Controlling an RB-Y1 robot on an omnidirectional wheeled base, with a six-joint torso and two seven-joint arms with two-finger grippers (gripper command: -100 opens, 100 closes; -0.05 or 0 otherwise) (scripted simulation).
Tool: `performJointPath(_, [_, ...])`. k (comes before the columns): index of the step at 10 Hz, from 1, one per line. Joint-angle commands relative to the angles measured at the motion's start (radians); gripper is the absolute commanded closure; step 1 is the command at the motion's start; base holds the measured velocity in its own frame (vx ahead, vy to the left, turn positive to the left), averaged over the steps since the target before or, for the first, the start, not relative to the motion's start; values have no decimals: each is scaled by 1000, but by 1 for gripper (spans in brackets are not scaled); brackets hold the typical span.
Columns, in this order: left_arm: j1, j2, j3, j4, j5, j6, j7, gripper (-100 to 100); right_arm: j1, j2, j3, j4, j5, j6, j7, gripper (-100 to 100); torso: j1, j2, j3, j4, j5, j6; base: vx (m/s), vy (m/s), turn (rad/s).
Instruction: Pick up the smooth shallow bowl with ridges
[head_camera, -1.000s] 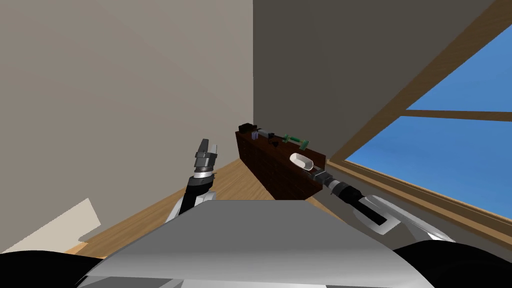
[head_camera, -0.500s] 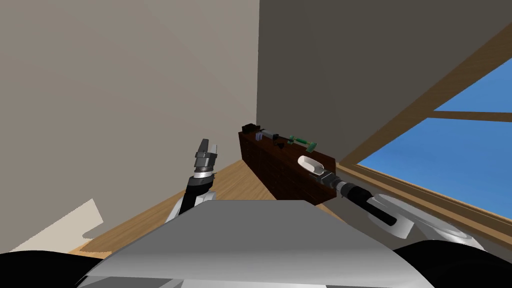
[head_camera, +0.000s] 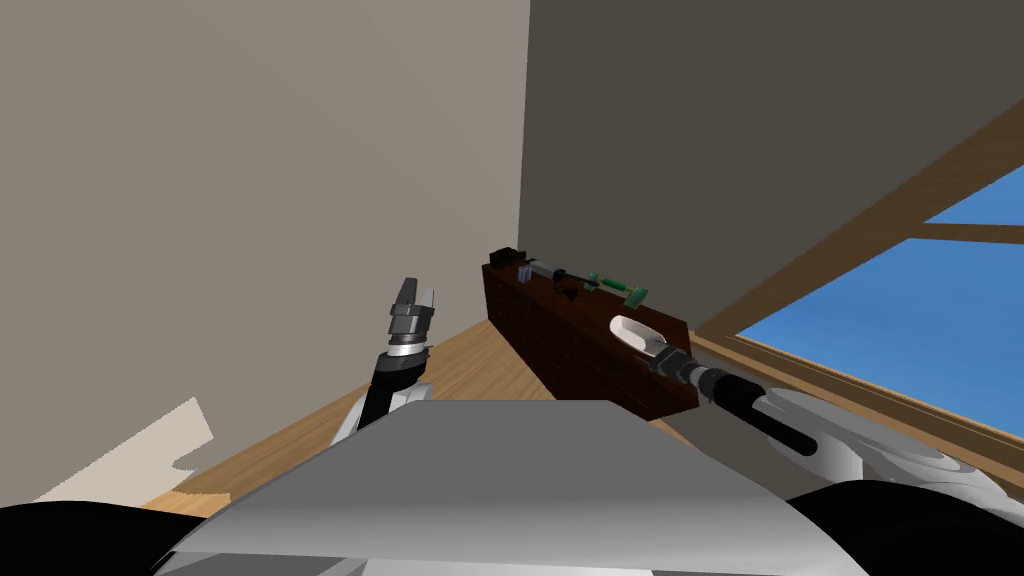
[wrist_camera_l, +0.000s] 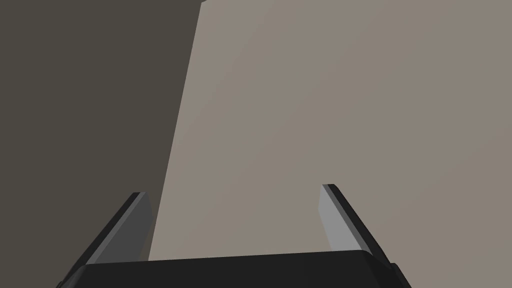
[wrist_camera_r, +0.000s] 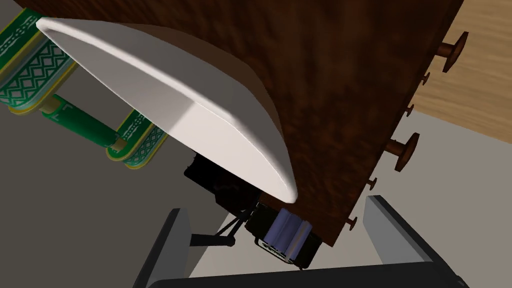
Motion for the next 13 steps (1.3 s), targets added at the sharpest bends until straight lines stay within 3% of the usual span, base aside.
performJointPath(1, [0,0,0,0,0,0,0,0,1,-41,11,50,39,13,20,-100,0,0,0,0,0,0,69,121,54])
performJointPath(2, [0,0,0,0,0,0,0,0,1,-41,11,53,39,13,20,-100,1,-1,0,0,0,0,52,92,9])
performJointPath(7, [0,0,0,0,0,0,0,0,24,-129,42,162,132,40,64,-100,1,0,0,0,0,0,58,98,31])
performJointPath(9, [0,0,0,0,0,0,0,0,28,-131,41,166,135,39,65,-100,-1,1,1,0,0,0,24,52,11])
performJointPath(10, [0,0,0,0,0,0,0,0,27,-132,42,169,136,38,67,0,-4,3,2,1,-1,0,3,6,-1])
performJointPath(11, [0,0,0,0,0,0,0,0,20,-122,48,204,130,44,59,-100,-6,4,2,1,-1,0,-65,-3,310])
performJointPath(13, [0,0,0,0,0,0,0,0,12,-112,55,240,124,49,50,-100,-7,9,5,2,-2,0,-107,-9,280])
